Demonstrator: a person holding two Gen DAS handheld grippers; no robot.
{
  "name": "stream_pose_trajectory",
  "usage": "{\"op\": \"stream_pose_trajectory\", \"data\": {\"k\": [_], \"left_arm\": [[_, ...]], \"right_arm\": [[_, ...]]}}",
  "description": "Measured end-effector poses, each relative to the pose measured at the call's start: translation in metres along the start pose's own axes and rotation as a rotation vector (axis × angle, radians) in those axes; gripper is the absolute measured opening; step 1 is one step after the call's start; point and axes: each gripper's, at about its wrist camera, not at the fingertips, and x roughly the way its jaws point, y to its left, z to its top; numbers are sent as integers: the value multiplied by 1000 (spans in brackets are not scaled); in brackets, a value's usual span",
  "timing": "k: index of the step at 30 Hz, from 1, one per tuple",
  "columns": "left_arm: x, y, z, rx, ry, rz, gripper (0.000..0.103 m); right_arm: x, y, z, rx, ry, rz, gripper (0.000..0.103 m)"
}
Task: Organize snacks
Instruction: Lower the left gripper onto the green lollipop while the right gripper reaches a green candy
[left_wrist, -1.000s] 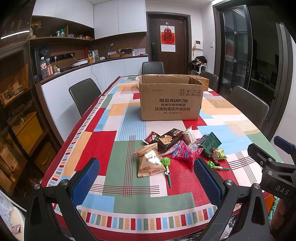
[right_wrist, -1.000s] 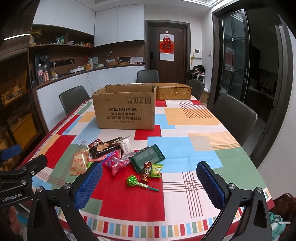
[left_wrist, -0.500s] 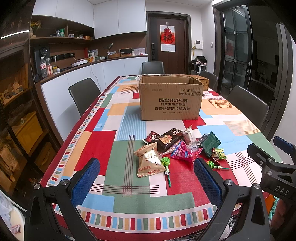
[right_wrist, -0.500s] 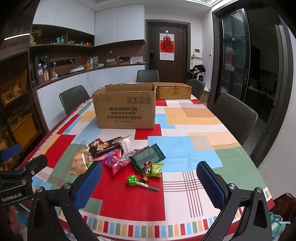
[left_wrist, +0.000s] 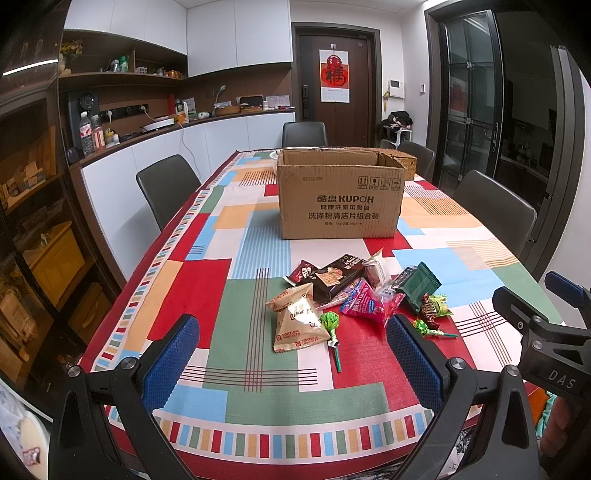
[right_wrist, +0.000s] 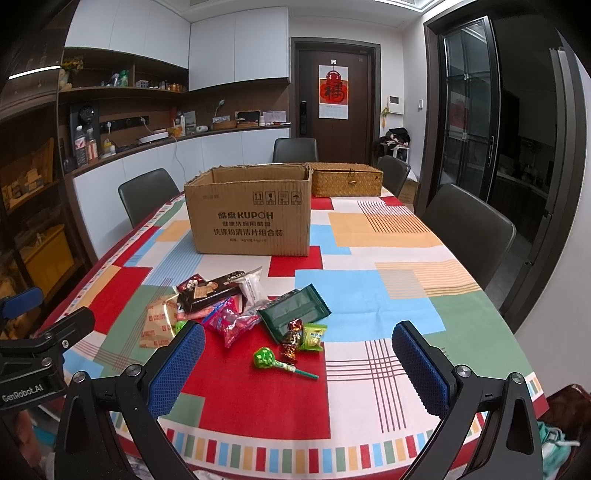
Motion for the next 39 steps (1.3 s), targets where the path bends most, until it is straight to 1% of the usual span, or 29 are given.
{"op": "stream_pose_trajectory", "data": {"k": [18, 24, 25, 26, 27, 29, 32, 35, 37, 39], "left_arm": [[0, 0, 0, 0, 0, 0, 103], [2, -1, -2, 6, 5, -21, 102], [3, -2, -2, 10, 7, -29, 100], [5, -3, -2, 14, 11, -38, 95], [6, -4, -2, 20, 14, -47, 93], [11, -7, -1, 41, 21, -65, 89], [21, -13, 2, 86, 18, -85, 79], [30, -21, 3, 134, 13, -99, 73], [40, -25, 3, 158, 28, -116, 69], [52, -26, 4, 169, 53, -126, 64]], "right_arm": [[-2, 0, 3, 0, 3, 0, 102], [0, 1, 5, -3, 12, 2, 102], [1, 0, 5, -5, 16, 4, 102], [2, 1, 6, -7, 21, 8, 102], [11, 3, -1, -11, 28, 11, 102], [16, 4, -1, -17, 38, 23, 102], [28, 6, 0, -34, 68, 61, 101], [42, 6, 2, -43, 117, 105, 93], [52, 7, 1, -49, 154, 126, 85], [61, 8, 0, -54, 190, 144, 80]]}}
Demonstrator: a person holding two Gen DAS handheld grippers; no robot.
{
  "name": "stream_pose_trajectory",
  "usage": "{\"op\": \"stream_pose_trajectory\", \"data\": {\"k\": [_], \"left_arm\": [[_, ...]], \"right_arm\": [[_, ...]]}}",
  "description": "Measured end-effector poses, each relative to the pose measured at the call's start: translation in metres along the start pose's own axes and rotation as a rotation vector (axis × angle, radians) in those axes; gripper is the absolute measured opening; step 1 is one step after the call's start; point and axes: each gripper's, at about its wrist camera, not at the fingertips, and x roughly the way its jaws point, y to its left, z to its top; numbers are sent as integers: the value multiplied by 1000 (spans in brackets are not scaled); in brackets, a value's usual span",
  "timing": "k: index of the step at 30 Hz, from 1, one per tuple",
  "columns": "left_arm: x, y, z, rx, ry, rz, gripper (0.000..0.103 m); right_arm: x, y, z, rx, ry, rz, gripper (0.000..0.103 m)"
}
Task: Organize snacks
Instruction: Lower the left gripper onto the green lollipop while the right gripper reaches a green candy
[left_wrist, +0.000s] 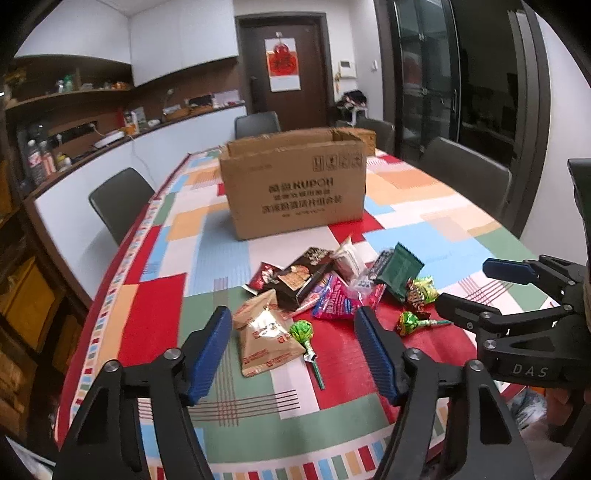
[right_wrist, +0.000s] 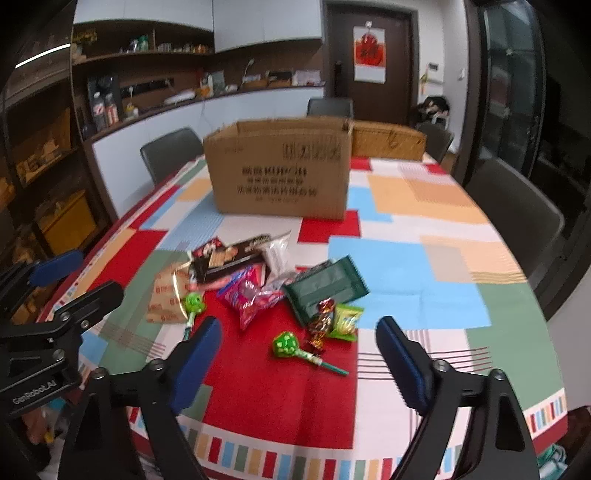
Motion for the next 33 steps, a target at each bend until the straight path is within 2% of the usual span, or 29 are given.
{"op": "stream_pose_trajectory", "data": {"k": [10, 14, 22, 33], "left_arm": [[54, 2, -3, 4, 136, -53, 41], [70, 4, -5, 6, 177, -62, 37], [90, 2, -8, 36, 211, -65, 32], [108, 2, -11, 52, 220, -51, 30]], "right_arm": [[43, 3, -3, -39, 143, 35, 55], [56, 4, -3, -48, 179, 34, 48], [68, 9, -2, -85, 204, 39, 31], [88, 10, -6, -75, 278, 81, 27]]}}
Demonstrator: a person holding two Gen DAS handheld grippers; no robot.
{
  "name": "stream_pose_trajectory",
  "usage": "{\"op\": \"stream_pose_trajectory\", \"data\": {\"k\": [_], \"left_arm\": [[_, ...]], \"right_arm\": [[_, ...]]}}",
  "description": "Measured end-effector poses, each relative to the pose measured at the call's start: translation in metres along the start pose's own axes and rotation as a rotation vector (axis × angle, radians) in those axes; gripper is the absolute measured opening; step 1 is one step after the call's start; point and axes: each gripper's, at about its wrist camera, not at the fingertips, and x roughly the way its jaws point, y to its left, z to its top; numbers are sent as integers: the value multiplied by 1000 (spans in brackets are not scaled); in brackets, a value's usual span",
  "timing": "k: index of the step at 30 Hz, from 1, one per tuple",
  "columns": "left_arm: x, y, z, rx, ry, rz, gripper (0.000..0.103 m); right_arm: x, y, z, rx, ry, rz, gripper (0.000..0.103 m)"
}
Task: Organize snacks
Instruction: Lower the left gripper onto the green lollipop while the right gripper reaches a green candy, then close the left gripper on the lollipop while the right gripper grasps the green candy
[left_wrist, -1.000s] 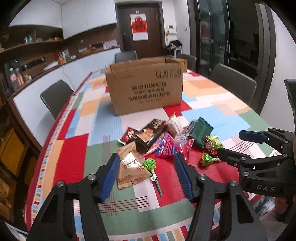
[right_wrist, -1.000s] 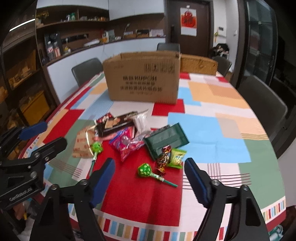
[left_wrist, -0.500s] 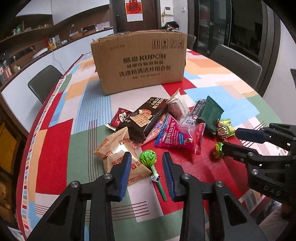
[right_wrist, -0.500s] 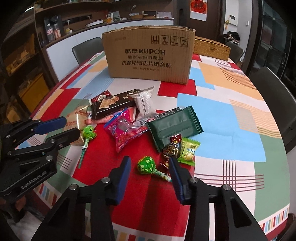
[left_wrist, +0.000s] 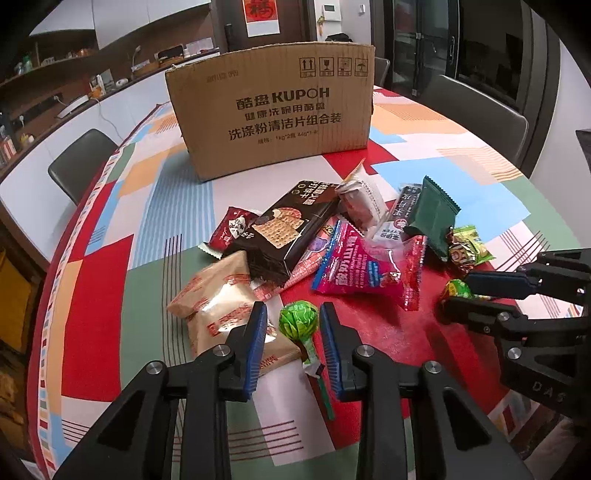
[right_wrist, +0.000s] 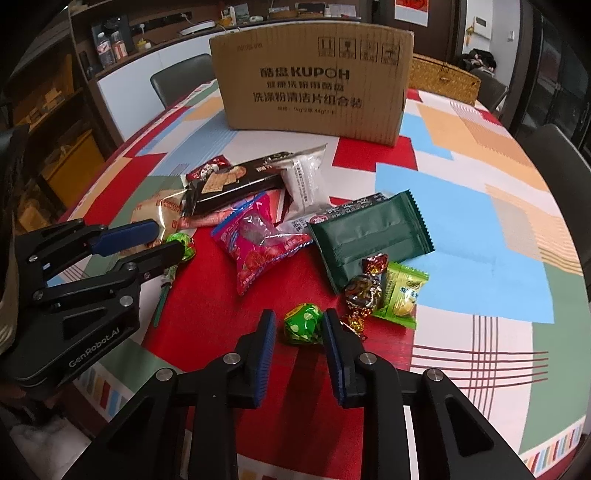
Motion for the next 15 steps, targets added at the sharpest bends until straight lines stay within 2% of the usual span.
{"op": "stream_pose_trajectory", "data": {"k": [15], "left_arm": [[12, 0, 1, -8, 29, -33, 25]], "right_arm": [[13, -4, 6, 12, 16, 10, 27]]}}
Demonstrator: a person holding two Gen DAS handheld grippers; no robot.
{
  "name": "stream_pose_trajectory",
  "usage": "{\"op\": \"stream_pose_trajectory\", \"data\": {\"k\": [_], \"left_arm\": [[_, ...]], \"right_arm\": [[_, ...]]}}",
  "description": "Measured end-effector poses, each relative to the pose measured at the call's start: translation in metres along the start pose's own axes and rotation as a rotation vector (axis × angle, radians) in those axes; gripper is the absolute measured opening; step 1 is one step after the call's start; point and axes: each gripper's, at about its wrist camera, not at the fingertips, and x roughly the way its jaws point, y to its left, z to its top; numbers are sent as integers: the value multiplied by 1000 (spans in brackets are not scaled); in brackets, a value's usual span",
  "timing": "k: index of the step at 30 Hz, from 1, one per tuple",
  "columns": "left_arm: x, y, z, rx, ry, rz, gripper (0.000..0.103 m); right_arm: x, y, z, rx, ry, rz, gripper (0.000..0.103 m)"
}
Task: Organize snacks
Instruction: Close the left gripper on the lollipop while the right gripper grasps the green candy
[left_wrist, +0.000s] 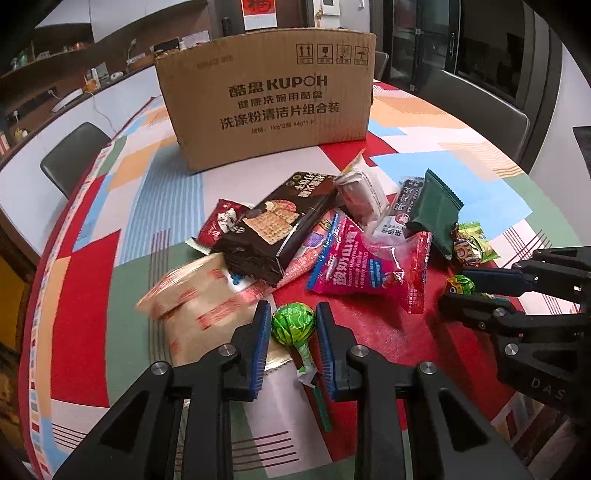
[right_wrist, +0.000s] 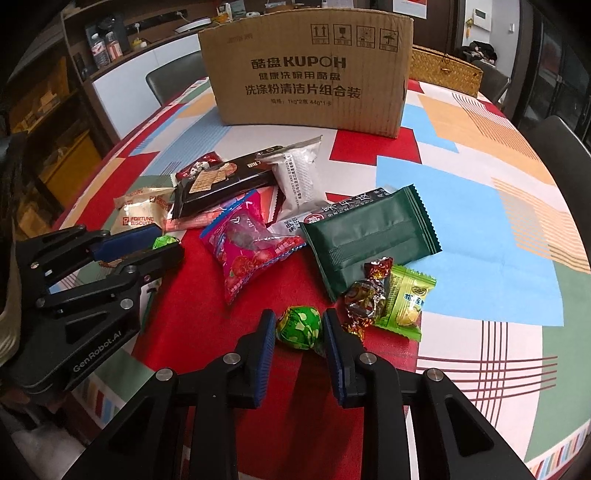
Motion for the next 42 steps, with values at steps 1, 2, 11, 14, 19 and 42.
{"op": "stream_pose_trajectory", "data": {"k": [1, 2, 11, 14, 19, 42], "left_arm": [[1, 1, 0, -5, 7, -3, 26], [3, 1, 0, -11, 12, -7, 26], [-7, 2, 1, -22, -13, -1, 25], [-14, 3, 4, -29, -30, 9, 25], [-25, 5, 11, -42, -56, 16, 25], [-76, 22, 93, -49, -299, 59, 25]], "right_arm": [[0, 0, 0, 1, -2, 0, 27], [0, -1, 0, 1, -3, 1, 27], [-5, -1, -1, -5, -23, -2, 27], [-12, 0, -1, -10, -45, -11, 27], [-22, 2, 4, -26, -85, -14, 27], [-67, -13, 81, -45, -316, -2, 27]]}}
